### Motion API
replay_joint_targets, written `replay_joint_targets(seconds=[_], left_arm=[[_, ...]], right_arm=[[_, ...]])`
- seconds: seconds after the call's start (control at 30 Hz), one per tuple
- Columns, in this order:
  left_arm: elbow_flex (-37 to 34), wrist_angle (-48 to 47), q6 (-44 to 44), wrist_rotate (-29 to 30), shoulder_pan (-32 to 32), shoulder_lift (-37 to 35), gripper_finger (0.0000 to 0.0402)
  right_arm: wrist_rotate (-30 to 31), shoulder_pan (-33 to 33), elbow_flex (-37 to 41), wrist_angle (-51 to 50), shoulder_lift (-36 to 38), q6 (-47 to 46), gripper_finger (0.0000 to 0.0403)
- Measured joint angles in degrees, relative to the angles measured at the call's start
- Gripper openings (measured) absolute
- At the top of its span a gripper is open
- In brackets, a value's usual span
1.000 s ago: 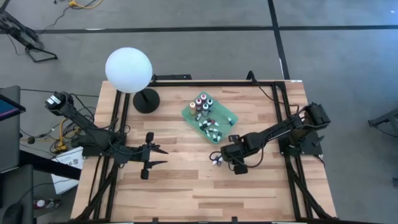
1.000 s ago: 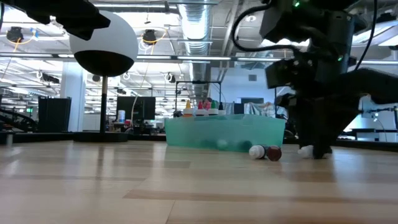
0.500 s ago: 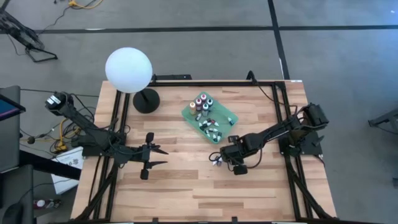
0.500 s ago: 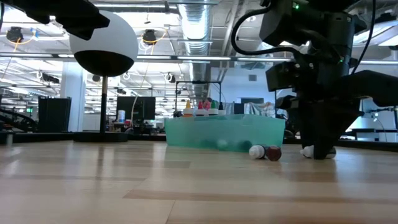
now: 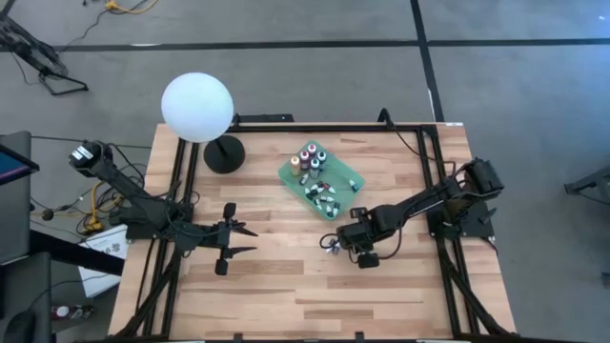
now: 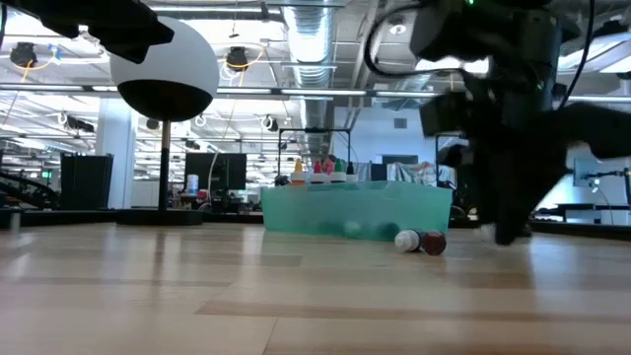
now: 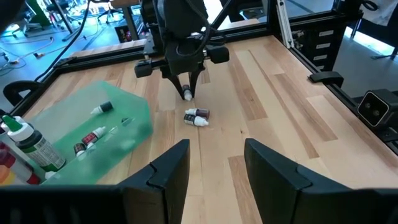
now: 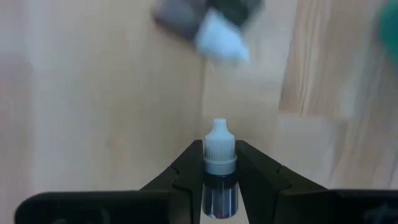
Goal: Pick & Place food coloring
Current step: Put the small red food coloring bottle into the green bin
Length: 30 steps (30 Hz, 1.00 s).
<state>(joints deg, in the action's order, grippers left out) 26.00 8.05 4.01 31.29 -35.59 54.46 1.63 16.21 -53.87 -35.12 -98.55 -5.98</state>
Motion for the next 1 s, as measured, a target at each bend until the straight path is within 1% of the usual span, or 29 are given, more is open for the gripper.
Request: replay_joint_targets(seconds=[0.13, 0.27, 0.43, 0.57, 0.67, 0.77, 0.83, 1.0], left_arm=[[0.0, 0.0, 0.0, 0.0, 0.0, 0.0, 0.0148], [0.0, 0.0, 0.0, 0.1, 0.0, 0.0, 0.0148], [0.0, 0.0, 0.0, 0.1, 0.0, 0.0, 0.0148], [0.0, 0.0, -0.3, 0.4, 0.0, 0.0, 0.0148], [0.0, 0.2, -0.4, 3.7, 0.0, 0.0, 0.0148], [0.0, 2.2, -0.5, 10.1, 0.0, 0.0, 0.0148], [0.0, 5.7, -1.5, 14.1, 0.1, 0.0, 0.0148], [0.0, 17.8, -8.8, 19.0, 0.1, 0.0, 0.0148]], right_arm=[[0.2, 0.7, -2.5, -1.4, 1.7, 0.3, 0.0075], [2.1, 1.0, -4.7, -3.2, 3.9, 0.4, 0.0075], [5.4, 1.0, -6.7, -3.9, 7.6, 1.5, 0.0075], [9.2, 0.9, -8.2, -3.5, 10.7, 3.4, 0.0075], [12.8, 0.2, -9.0, -3.0, 12.6, 5.2, 0.0075], [15.1, -1.1, -9.4, -1.9, 14.1, 6.9, 0.0075], [16.3, -2.2, -9.4, -0.5, 14.8, 8.1, 0.0075], [16.7, -5.5, -9.4, 5.1, 15.5, 11.9, 0.0075]])
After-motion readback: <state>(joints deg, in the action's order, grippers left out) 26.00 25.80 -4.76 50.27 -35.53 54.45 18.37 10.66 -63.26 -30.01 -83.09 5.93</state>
